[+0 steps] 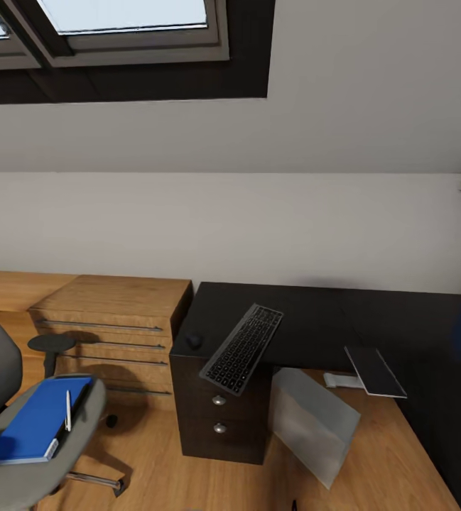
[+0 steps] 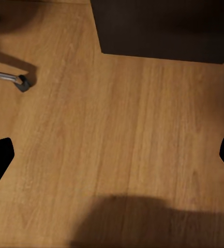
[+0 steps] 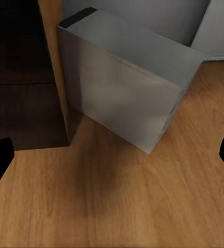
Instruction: In the bedroom, organize the workspace by keeping the computer under the desk, ensuring the monitor is on the desk, placing the keyboard on the desk next to the monitor, placing the mouse on the desk next to the keyboard, moving the folder from the swivel chair onto the desk next to the mouse, stacking the notebook on top of the folder with the pen on top of the notebook, and positioning the swivel chair next to the desk.
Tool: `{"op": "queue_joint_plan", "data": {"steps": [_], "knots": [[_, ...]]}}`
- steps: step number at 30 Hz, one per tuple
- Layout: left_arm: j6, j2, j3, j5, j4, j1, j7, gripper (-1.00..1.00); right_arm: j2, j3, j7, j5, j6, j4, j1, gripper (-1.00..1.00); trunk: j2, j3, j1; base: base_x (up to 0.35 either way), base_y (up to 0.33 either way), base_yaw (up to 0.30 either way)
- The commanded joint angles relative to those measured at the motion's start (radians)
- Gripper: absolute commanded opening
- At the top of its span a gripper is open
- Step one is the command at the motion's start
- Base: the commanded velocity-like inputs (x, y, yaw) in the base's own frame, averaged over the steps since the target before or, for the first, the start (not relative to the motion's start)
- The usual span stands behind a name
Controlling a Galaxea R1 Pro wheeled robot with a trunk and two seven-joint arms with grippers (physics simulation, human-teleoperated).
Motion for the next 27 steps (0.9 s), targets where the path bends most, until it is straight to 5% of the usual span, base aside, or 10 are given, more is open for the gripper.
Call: {"op": "queue_joint_plan", "data": {"steps": [1, 16, 27], "knots": [[-0.005, 0.0, -0.008, 0.011, 0.001, -0.001, 0.006, 1.0, -0.001, 0.008, -0.005, -0.009, -0.005, 0.001, -0.002, 1.0, -0.001, -0.001, 0.0, -0.002, -0.099, 0.0], [-0.004, 0.0, -0.006, 0.011, 0.001, -0.001, 0.006, 1.0, 0.0, 0.011, -0.005, -0.008, -0.006, 0.007, -0.002, 1.0, -0.001, -0.001, 0.0, -0.095, -0.025, -0.007], [-0.005, 0.0, -0.01, 0.008, 0.0, -0.001, 0.007, 1.0, 0.0, 0.014, -0.004, -0.004, -0.007, 0.007, -0.002, 1.0, -0.001, -0.001, 0.0, -0.141, -0.001, -0.158]]}}
